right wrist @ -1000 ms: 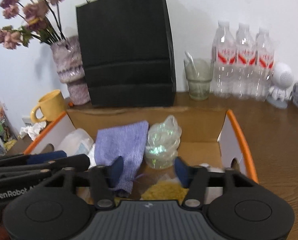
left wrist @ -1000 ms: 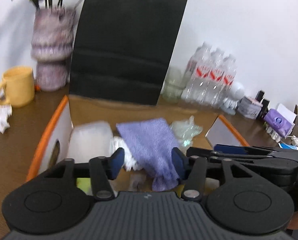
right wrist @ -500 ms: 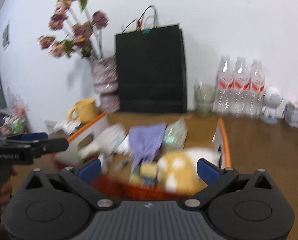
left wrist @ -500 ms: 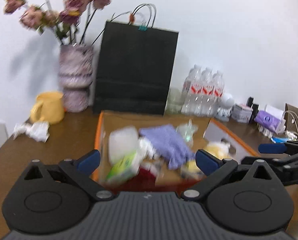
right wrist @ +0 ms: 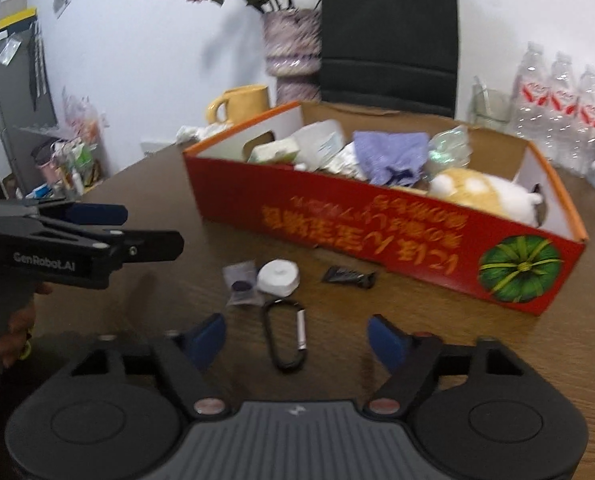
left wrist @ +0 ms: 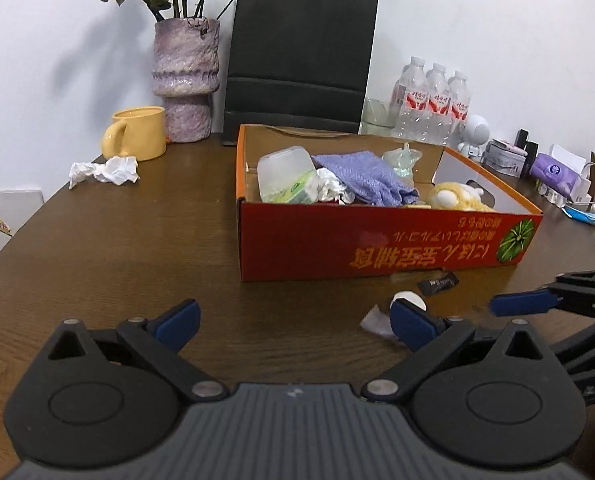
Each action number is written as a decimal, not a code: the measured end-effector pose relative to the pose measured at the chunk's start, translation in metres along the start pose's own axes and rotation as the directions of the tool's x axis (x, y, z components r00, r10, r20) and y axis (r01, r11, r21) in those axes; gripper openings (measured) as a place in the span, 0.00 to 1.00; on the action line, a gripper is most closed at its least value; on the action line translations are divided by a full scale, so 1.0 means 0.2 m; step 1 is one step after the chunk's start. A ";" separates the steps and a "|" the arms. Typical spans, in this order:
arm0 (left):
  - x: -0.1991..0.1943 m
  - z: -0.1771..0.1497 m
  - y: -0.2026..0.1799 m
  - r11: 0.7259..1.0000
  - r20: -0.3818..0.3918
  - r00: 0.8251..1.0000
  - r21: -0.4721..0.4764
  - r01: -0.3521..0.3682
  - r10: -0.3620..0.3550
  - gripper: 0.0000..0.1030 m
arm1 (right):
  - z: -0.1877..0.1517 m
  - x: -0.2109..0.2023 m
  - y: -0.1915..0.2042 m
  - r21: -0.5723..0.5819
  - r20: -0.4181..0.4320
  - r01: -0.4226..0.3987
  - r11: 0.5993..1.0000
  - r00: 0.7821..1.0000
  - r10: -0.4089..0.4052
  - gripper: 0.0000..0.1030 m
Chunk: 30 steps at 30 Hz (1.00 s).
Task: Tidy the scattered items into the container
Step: 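Grasp black carabiner with right tool while left tool reaches to clear sachet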
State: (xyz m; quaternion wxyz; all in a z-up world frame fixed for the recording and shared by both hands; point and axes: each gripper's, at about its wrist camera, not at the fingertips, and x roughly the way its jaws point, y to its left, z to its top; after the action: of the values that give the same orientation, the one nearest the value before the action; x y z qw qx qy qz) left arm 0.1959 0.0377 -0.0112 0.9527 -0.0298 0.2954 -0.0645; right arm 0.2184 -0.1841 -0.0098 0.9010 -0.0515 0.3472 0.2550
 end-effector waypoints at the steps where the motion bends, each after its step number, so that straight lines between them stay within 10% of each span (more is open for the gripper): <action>1: -0.01 -0.01 0.00 1.000 -0.002 1.000 -0.001 -0.006 0.006 1.00 | 0.00 0.01 0.01 -0.003 -0.007 -0.002 1.000 1.000 0.002 0.64; 6: -0.03 -0.03 0.00 1.000 -0.008 1.000 -0.003 -0.013 0.013 1.00 | -0.01 0.03 0.05 -0.056 -0.021 0.040 0.998 0.999 -0.041 0.55; 10: -0.03 -0.03 -0.04 1.000 -0.016 1.000 0.011 0.004 -0.004 1.00 | -0.01 0.01 0.05 -0.067 -0.018 0.024 0.997 1.000 -0.025 0.21; 30: 0.21 0.00 -0.29 0.968 -0.108 0.989 0.220 0.121 -0.099 0.94 | -0.06 -0.11 -0.16 0.089 0.032 0.115 0.989 0.992 -0.118 0.21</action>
State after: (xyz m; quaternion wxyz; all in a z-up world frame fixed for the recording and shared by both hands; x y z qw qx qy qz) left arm 0.2236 -0.0249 -0.0283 0.9296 0.0654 0.3295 -0.1516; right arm 0.2128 -0.2254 -0.0069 0.9221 -0.0276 0.3374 0.1876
